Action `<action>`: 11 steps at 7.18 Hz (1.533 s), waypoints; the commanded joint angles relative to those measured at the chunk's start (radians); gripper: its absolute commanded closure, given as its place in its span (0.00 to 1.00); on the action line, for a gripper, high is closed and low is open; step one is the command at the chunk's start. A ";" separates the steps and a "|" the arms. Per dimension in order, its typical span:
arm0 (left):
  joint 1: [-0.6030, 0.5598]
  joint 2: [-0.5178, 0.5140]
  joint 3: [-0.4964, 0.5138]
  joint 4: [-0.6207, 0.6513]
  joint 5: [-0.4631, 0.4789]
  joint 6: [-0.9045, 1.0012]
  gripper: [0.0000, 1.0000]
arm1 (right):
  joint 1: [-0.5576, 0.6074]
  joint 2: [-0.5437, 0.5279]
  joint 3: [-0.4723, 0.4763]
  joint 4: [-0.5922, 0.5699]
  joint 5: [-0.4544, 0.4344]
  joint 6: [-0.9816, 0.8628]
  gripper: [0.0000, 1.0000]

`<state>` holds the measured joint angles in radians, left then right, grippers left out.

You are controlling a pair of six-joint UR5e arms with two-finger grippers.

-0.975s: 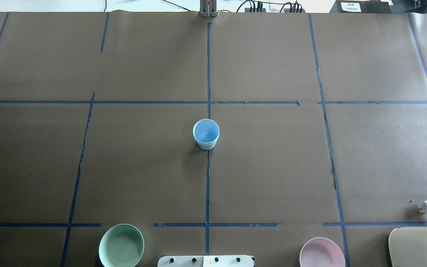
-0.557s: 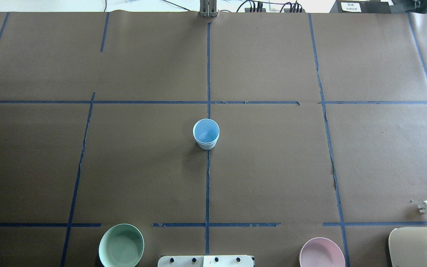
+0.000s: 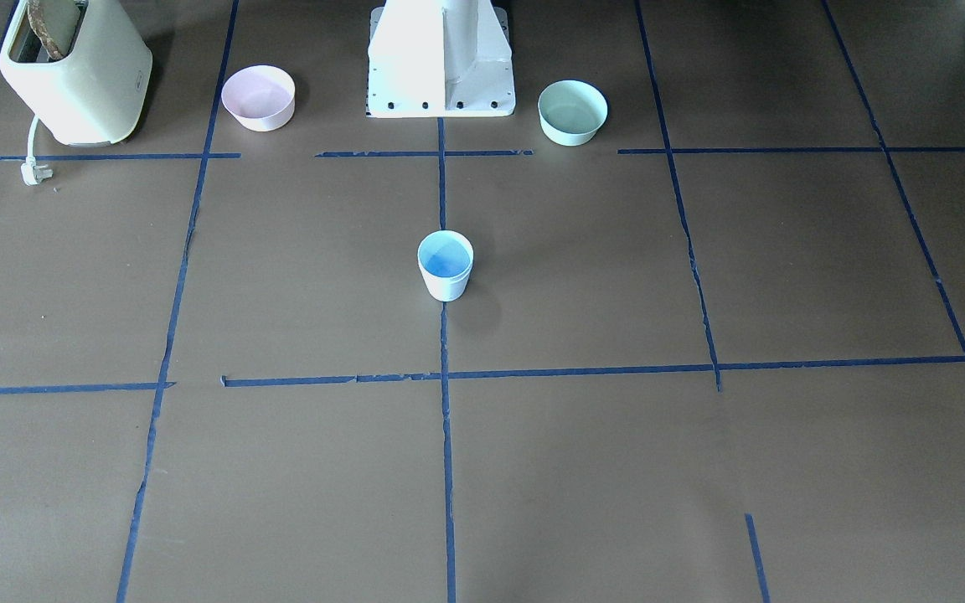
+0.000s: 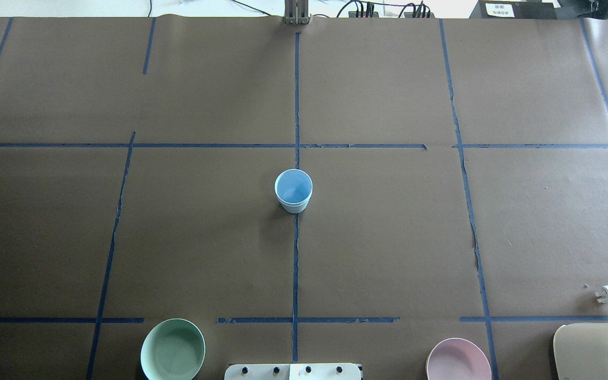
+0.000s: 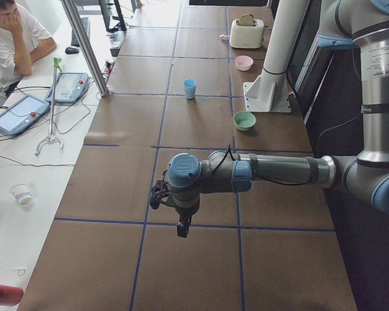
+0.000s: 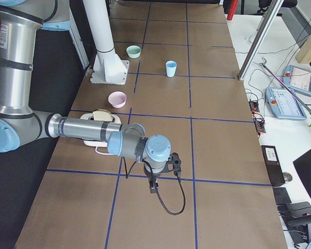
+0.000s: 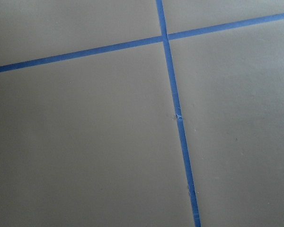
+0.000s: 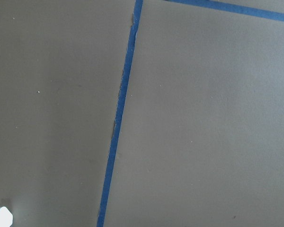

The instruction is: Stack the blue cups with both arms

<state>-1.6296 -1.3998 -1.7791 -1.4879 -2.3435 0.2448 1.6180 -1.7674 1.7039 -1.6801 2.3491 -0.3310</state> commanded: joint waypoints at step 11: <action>0.002 0.013 0.003 -0.008 -0.007 0.008 0.00 | -0.001 -0.004 -0.003 0.002 0.032 -0.002 0.00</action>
<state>-1.6276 -1.3866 -1.7761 -1.4956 -2.3499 0.2526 1.6169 -1.7715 1.7012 -1.6782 2.3802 -0.3329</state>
